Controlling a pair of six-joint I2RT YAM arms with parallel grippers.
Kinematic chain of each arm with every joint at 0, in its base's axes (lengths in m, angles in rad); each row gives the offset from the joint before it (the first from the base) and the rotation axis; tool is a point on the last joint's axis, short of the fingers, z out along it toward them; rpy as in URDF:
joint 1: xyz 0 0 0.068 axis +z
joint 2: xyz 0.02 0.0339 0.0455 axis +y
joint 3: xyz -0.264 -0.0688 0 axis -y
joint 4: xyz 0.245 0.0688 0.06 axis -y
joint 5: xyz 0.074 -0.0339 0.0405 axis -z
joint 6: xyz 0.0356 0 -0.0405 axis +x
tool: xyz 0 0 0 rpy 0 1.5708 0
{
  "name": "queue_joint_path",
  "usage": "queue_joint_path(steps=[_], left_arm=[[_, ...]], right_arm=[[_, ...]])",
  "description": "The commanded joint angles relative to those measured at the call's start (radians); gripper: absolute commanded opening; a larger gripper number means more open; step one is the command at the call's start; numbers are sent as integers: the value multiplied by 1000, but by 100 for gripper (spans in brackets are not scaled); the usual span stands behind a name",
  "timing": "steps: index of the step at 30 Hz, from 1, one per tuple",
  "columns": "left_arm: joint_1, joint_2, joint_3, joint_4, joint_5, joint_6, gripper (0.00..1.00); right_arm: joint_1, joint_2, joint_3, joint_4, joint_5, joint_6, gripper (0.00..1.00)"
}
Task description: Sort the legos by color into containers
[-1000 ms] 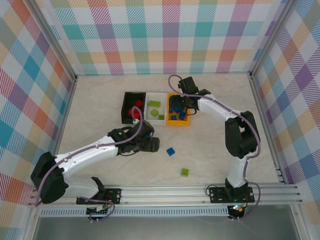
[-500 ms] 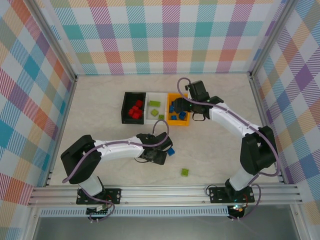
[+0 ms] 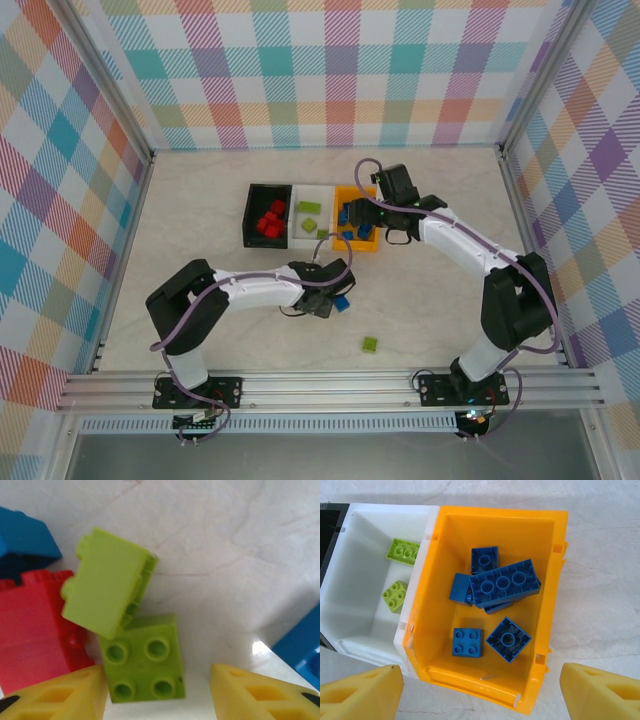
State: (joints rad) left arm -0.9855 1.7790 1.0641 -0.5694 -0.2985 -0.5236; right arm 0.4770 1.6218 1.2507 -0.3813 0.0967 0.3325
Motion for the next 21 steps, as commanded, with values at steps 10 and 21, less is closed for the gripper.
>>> queue_joint_path(steps=[10,21], left_arm=[[4,-4,-9,21,-35,27,37],[-11,-282,30,-134,-38,-42,32]], right_arm=[[-3,-34,-19,39,-12,19,82],[-3,-59,-34,36,-18,26,82]])
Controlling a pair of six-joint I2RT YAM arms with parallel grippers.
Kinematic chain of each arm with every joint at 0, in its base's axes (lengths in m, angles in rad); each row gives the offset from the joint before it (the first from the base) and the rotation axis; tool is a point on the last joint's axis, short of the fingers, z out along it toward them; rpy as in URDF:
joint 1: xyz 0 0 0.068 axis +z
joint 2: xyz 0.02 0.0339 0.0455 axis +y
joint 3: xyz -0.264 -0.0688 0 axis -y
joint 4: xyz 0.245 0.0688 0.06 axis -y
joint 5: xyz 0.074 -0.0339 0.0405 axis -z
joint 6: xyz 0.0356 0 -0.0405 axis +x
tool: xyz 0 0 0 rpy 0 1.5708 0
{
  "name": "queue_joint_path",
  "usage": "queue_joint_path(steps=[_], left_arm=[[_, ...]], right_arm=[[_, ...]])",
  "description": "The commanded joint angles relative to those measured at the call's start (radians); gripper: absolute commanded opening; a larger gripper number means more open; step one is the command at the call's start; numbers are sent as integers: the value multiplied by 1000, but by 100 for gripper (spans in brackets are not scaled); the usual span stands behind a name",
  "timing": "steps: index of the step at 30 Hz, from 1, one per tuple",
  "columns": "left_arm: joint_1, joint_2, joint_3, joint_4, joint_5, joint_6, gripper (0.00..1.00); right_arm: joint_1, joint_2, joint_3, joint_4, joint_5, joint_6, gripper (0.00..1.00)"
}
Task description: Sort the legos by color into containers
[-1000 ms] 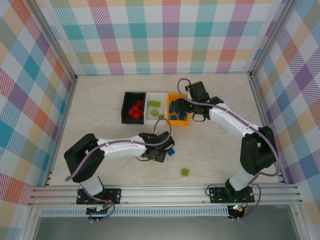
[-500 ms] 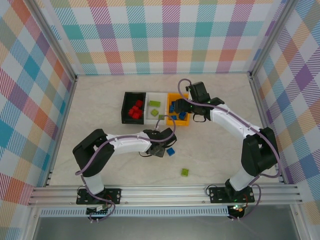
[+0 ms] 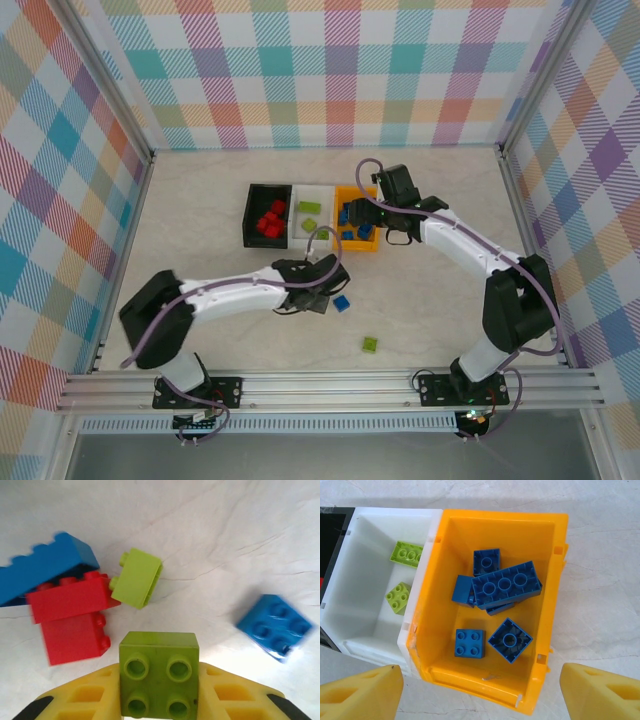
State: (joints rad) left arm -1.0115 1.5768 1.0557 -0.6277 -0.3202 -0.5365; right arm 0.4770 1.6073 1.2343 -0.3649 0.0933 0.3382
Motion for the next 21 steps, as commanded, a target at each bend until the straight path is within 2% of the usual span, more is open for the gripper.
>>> queue_joint_path(steps=[1,6,11,14,21], left_arm=[[40,-89,62,-85,-24,-18,32],[208,-28,198,-17,-5,48,32],[318,204,436,5,25,100,31],[353,339,568,-13,48,106,30],[364,584,848,-134,62,109,30]], right_arm=[[-3,-46,-24,21,-16,24,82],[-3,-56,-82,31,-33,51,82],[0,-96,-149,26,-53,65,81],[3,-140,-198,23,-62,68,81],[42,-258,-298,-4,-114,44,81]])
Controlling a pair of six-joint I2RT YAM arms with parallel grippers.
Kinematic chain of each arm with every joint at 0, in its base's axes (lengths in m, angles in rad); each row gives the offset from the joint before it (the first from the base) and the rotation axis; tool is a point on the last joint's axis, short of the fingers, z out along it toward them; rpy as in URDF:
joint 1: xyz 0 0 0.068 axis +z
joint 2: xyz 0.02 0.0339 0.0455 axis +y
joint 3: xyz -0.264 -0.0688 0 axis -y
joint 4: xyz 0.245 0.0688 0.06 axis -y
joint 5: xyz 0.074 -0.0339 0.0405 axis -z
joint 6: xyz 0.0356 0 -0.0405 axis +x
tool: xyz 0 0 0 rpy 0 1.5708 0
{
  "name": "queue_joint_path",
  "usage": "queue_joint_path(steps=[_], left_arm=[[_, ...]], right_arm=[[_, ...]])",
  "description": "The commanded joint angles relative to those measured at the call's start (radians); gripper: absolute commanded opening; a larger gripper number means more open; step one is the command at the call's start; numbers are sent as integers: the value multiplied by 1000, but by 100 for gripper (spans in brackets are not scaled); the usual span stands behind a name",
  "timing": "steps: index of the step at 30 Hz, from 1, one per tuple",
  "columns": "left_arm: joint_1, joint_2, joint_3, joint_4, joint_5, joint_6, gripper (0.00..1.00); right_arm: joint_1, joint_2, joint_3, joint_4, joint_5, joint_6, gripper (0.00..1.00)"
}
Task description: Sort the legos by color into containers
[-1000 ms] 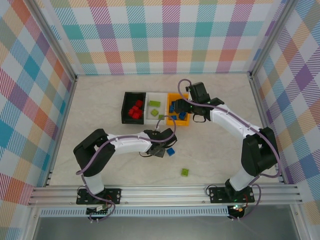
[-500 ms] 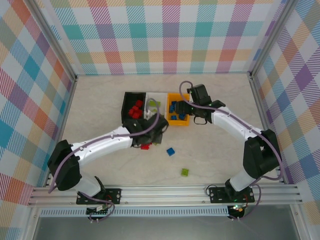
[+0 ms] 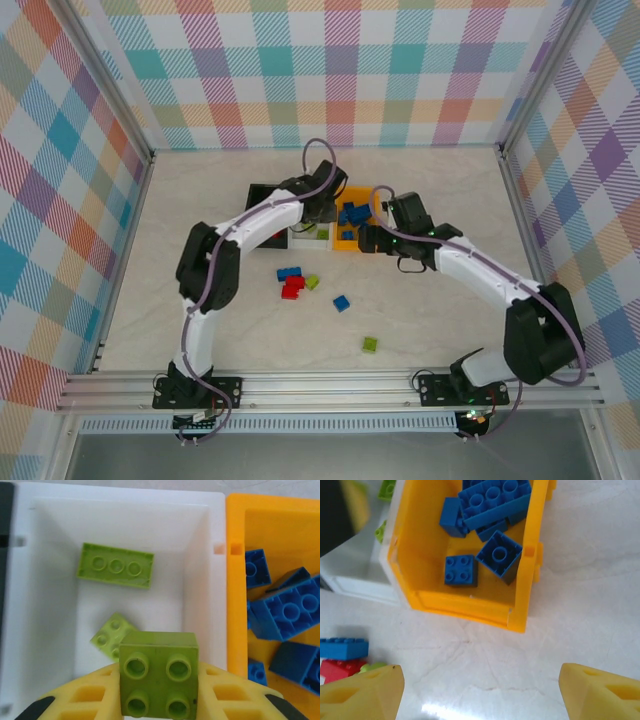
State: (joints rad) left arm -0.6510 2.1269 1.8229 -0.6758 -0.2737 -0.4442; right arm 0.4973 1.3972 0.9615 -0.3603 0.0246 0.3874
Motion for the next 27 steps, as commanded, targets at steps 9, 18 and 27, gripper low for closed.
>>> queue_joint_path(steps=[9,18,27], left_arm=[[-13,-20,82,-67,57,-13,77],[-116,-409,-230,68,49,-53,100],[-159,-919,-808,95,-56,-185,100]], right_arm=[[192,-153,-89,-157,-68,-19,83],[344,6,-94,-117,11,-31,82],[408,239,-12,-75,58,-77,73]])
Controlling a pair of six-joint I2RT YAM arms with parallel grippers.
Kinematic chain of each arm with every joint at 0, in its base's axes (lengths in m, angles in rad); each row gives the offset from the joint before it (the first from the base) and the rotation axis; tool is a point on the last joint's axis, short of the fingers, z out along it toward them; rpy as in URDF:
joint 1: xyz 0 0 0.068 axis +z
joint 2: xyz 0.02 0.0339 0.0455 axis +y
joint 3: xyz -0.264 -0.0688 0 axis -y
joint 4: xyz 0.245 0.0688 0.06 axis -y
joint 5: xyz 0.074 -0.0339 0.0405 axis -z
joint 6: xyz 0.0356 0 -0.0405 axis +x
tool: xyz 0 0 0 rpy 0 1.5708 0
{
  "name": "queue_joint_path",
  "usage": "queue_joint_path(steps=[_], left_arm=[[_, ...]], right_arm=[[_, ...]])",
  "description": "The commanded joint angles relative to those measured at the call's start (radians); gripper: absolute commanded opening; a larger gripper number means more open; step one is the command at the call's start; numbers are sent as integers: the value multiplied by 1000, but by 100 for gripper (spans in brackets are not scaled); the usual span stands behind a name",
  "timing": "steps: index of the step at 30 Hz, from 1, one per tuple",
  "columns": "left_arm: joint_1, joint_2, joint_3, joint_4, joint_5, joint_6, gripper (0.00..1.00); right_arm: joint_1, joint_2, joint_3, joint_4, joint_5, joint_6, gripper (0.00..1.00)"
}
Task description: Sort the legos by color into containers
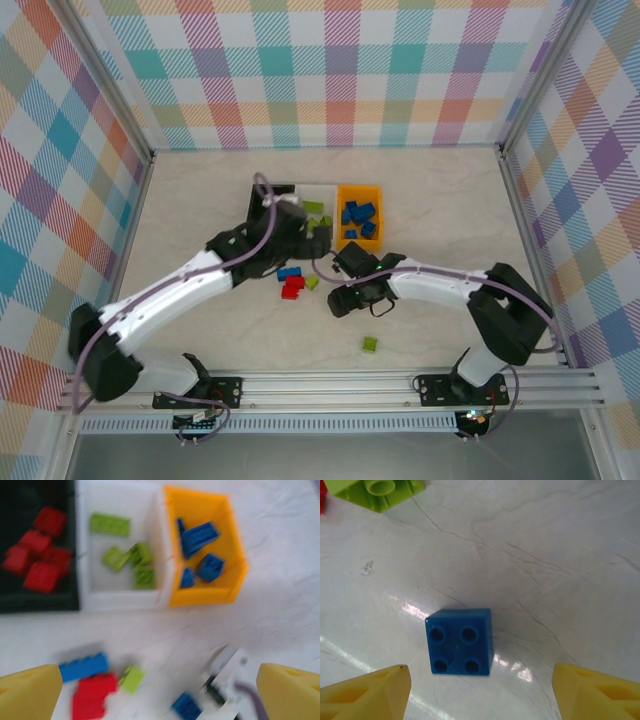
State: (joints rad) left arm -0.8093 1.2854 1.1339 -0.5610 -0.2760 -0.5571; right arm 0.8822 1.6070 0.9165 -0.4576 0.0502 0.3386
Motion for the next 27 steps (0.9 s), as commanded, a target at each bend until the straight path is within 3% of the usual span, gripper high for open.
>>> queue_joint_path(steps=[1,7,10,18,24,27], left_arm=[[-1,-128,-182,-26,-58,-95,100],[-1,-278,-352,-69,-76,-181,100],[1,-286,-360,-82,-84,-181,100],[18,-281,-338,-76,-77,-157,100],[36,-326,-331,-102,-102,-149,100],[45,-342,-345,-76,-72,-125,100]], right_arm=[[30,43,40,30,41,-30,72],[57,124,96,10,86,-35,64],[67,149,112,-18,103,-39,59],[63,97,133,-11,118,-38,35],[-28,-14,176,1,136,-51,32],[-140,-10,246,6,114,-65,32]])
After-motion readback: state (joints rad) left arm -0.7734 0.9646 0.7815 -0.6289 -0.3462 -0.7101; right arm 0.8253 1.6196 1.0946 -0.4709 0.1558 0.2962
